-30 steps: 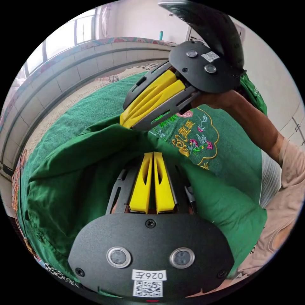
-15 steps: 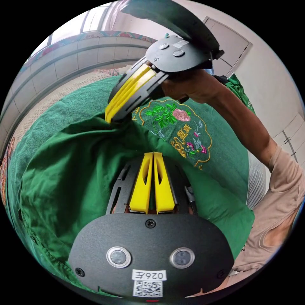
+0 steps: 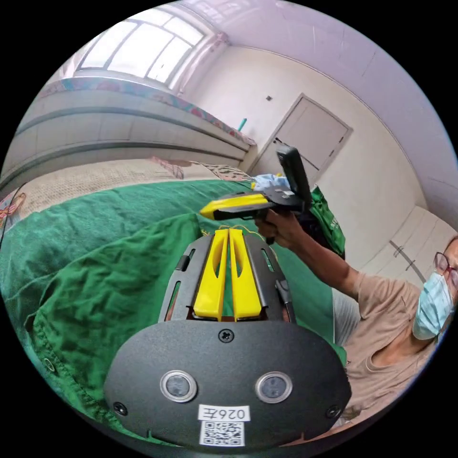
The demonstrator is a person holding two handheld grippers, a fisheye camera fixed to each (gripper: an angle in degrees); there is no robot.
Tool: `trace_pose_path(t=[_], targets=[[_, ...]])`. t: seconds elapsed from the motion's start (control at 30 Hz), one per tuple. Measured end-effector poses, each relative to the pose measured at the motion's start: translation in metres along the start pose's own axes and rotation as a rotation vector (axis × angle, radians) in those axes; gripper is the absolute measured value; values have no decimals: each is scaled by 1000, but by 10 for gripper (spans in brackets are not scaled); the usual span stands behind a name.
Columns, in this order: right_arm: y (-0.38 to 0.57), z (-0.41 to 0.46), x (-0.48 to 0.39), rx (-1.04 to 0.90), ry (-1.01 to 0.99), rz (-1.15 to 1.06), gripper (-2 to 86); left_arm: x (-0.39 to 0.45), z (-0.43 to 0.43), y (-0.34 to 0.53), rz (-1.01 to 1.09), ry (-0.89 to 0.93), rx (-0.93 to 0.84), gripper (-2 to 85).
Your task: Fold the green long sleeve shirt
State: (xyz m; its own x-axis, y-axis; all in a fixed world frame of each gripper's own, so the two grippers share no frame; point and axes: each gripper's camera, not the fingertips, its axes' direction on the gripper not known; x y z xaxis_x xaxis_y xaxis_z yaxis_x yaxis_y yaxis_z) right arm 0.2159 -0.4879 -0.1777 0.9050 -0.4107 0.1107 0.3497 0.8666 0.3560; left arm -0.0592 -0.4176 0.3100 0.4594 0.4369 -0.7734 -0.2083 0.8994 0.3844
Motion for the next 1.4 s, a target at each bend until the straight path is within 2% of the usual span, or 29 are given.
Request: trace_pose_path(t=[0.03,0.1,0.13,0.17,0.23,0.3,0.37,0.47,0.5,0.53,0.57,0.63,0.73,0.8,0.9,0.97,1.03,1.07,1.13,1.27,1.33,1.4], targets=[[9,-8,-6,32,-58,-17,-10,-12,5,-12,8,-93,-32,-10],[14,1,-15,-9,-50,-66,-9,-42,44,-29,13,-279,-275,-10],[11,25,-14,-143,174,-73,-9,-68,67,-38,-44,-303,-454,-9],[11,44,-2,-246,483,-12,-9,-77,48,-53,-92,-265,-392,-10],[20,33,4,-215,635,24,-10,-75,11,-70,-135,-343,-307,-10],[33,-2,-5,-95,427,46,-11,-57,-25,-81,-91,-335,-260,-10],[51,-36,-25,34,153,22,-11,-24,-57,-80,-1,-244,-213,-10],[50,-27,-48,44,-63,-59,-13,10,-50,-72,109,-226,-216,-9],[45,-16,-50,-9,-52,-95,-13,13,-41,-72,150,-246,-252,-9],[37,15,-40,-192,130,-58,-13,8,-15,-73,147,-379,-425,-9],[37,25,-23,-293,246,14,-12,1,-4,-77,106,-428,-544,-9],[47,-14,-18,-219,157,61,-11,14,-43,-92,51,-386,-475,-9],[82,-98,-61,-58,-73,-57,-10,69,-120,-101,116,-334,-403,-10],[104,-128,-102,-22,-136,-150,-9,111,-155,-90,163,-323,-380,-10],[140,-125,-165,-165,-69,-249,-9,167,-174,-56,209,-317,-402,-10],[191,-107,-202,-342,-82,-251,-9,181,-155,-28,207,-409,-507,-9],[246,-108,-230,-382,-122,-217,-9,181,-137,-7,234,-495,-594,-9],[286,-123,-248,-315,-33,-169,-9,188,-154,-6,235,-511,-513,-9],[342,-156,-282,-208,109,-190,-9,193,-176,-13,147,-495,-511,-9],[432,-191,-336,-206,363,-291,-10,250,-238,-12,173,-530,-589,-10],[452,-196,-339,-305,342,-329,-11,289,-267,8,254,-489,-583,-10],[463,-204,-320,-373,176,-259,-10,317,-288,36,301,-490,-654,-9]])
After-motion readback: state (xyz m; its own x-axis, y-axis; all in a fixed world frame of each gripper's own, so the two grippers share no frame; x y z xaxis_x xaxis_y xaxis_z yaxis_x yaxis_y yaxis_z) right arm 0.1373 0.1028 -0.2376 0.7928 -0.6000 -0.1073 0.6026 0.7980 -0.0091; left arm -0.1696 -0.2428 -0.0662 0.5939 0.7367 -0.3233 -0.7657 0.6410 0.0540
